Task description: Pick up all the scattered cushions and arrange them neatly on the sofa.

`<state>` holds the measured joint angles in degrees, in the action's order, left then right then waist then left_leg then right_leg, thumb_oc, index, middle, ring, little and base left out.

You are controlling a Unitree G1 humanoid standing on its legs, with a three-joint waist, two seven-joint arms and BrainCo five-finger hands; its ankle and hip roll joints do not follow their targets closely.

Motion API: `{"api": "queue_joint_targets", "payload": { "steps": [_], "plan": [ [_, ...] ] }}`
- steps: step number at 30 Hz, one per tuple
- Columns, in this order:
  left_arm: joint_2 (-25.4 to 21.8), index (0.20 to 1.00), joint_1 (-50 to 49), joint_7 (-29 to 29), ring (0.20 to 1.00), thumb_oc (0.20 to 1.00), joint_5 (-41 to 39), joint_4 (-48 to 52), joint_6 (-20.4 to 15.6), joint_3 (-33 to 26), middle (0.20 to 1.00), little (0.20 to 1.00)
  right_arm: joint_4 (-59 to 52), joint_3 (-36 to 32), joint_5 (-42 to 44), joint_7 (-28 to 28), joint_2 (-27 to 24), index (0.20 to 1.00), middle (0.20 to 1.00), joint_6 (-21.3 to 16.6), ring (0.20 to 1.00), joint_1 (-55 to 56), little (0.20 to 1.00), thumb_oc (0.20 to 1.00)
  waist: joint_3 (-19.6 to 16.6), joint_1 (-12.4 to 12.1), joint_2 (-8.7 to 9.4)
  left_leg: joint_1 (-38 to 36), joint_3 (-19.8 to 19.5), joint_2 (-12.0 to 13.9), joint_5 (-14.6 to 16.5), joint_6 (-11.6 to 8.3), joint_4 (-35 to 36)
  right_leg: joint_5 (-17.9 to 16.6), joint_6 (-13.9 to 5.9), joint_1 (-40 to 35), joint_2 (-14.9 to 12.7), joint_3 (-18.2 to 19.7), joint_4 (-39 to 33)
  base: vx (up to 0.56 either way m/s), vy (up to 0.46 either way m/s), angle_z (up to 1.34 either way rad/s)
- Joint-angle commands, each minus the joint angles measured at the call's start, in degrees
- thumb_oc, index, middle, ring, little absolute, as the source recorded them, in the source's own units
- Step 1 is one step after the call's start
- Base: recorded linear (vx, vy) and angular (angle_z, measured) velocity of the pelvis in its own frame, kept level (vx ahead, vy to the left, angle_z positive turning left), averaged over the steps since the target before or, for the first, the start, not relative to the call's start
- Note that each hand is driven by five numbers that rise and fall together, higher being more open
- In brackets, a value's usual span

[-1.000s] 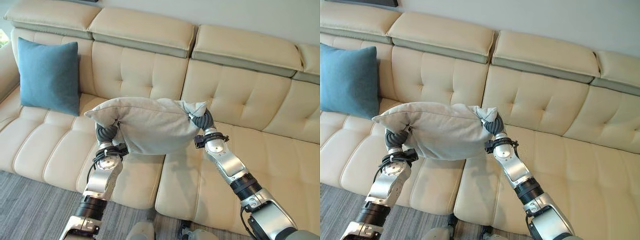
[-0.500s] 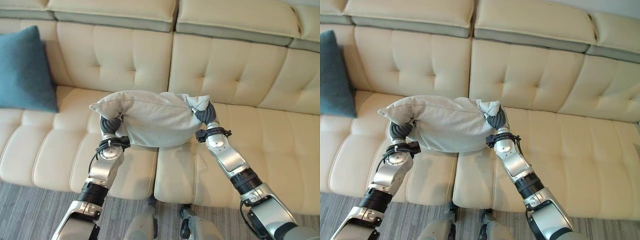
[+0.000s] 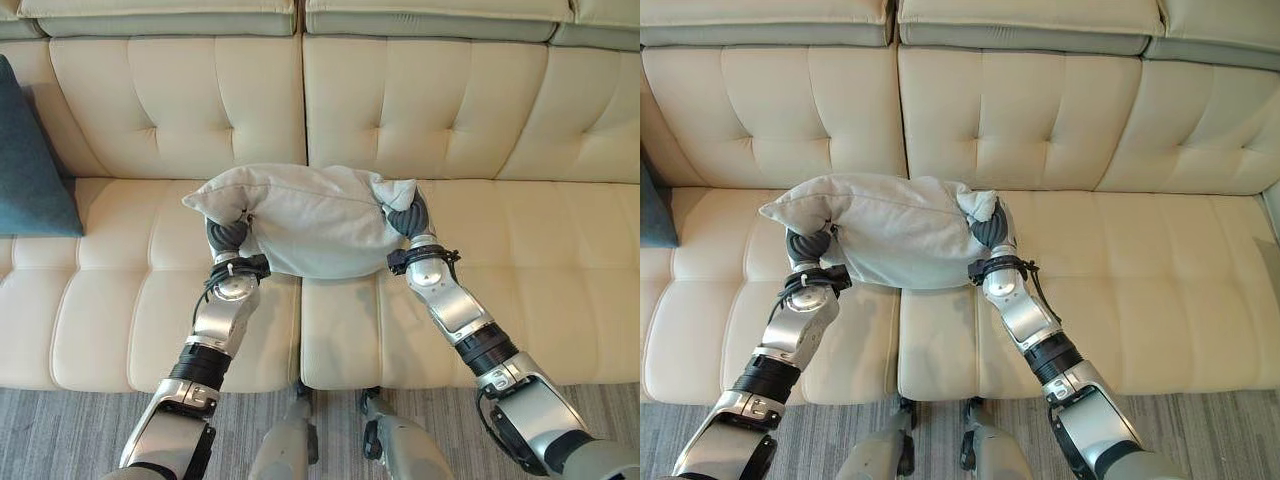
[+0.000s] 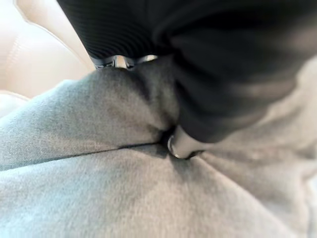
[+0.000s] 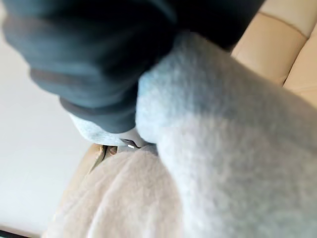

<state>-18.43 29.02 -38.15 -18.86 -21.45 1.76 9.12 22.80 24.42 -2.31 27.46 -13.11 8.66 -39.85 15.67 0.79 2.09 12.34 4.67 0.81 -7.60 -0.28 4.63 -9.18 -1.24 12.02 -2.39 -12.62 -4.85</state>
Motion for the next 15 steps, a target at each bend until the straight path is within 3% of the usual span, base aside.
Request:
{"api": "queue_joint_targets", "payload": {
  "steps": [1,2,3,4,10,13,14,15],
  "plan": [
    [-1.08,0.200,11.28,-1.86,0.200,0.200,2.49,-3.56,-2.36,3.54,0.200,0.200,6.25,2.36,-3.00,0.04,1.24,0.200,0.200,0.41,0.200,-9.67,0.200,0.200,0.40,-1.73,1.14,-2.68,0.16,-2.84,7.25,-0.94,0.37,11.22,-4.37,-5.59,-0.78,0.49,0.47,-0.02,-0.029,0.14],
    [-1.67,0.423,13.88,-2.39,0.423,0.423,2.44,-5.88,-2.33,4.09,0.423,0.423,9.53,2.87,-2.84,0.42,0.16,0.501,0.501,0.98,0.501,-12.83,0.501,0.501,0.41,-1.91,1.34,-2.32,-0.01,-2.80,6.99,-1.16,0.37,10.97,-4.42,-5.42,-0.73,0.25,0.30,-0.02,-0.020,0.22],
    [-2.48,0.805,16.89,-2.33,0.805,0.805,2.19,-7.91,-2.57,4.66,0.805,0.805,12.41,2.54,-1.03,0.90,-0.27,1.000,1.000,0.71,1.000,-16.05,1.000,1.000,0.72,-2.08,1.55,-1.94,-0.24,-2.77,6.75,-1.34,0.37,10.78,-4.45,-5.20,-0.68,0.03,0.17,-0.03,-0.029,0.24],
    [-3.67,1.000,20.20,-2.07,1.000,1.000,2.06,-10.68,-2.44,5.56,1.000,1.000,16.08,3.00,0.17,0.30,-1.41,1.000,1.000,0.85,1.000,-19.67,1.000,1.000,0.80,-2.22,1.74,-1.62,-0.31,-2.71,6.53,-1.52,0.37,10.58,-4.51,-5.02,-0.61,-0.25,0.08,-0.03,-0.031,0.26],
    [-11.53,1.000,35.19,1.54,1.000,1.000,-0.11,-23.22,-2.51,11.23,1.000,1.000,29.33,9.19,0.69,-2.50,-9.25,1.000,1.000,1.10,1.000,-35.98,1.000,1.000,1.03,-2.89,2.69,-0.36,-0.87,-2.44,5.81,-2.13,0.37,9.58,-4.96,-4.16,-0.46,-0.96,-0.15,-0.02,-0.013,0.12],
    [-14.87,1.000,41.17,3.24,1.000,1.000,-5.03,-27.38,-4.20,12.88,1.000,1.000,32.28,9.59,4.62,-1.05,-13.50,1.000,1.000,0.26,1.000,-41.41,1.000,1.000,0.67,-3.21,2.83,0.29,-1.16,-2.45,5.47,-2.33,0.37,9.18,-5.37,-3.64,-0.48,-1.25,-0.15,0.01,0.003,0.10],
    [-15.44,1.000,43.09,4.67,1.000,1.000,-15.28,-29.64,-6.96,11.20,1.000,1.000,33.00,9.10,10.81,-0.28,-14.90,1.000,1.000,-0.70,1.000,-43.09,1.000,1.000,0.46,-3.46,2.83,0.36,-1.38,-2.51,5.44,-2.34,0.37,9.09,-5.61,-3.52,-0.50,-1.17,-0.15,0.02,0.010,0.10],
    [-15.46,1.000,43.14,4.68,1.000,1.000,-15.41,-29.67,-7.00,11.25,1.000,1.000,33.03,9.15,10.92,-0.25,-14.92,1.000,1.000,-0.72,1.000,-43.14,1.000,1.000,0.50,-3.49,2.83,0.34,-1.36,-2.51,5.46,-2.34,0.37,9.09,-5.61,-3.53,-0.50,-1.15,-0.15,0.03,0.020,0.10]
  ]
}}
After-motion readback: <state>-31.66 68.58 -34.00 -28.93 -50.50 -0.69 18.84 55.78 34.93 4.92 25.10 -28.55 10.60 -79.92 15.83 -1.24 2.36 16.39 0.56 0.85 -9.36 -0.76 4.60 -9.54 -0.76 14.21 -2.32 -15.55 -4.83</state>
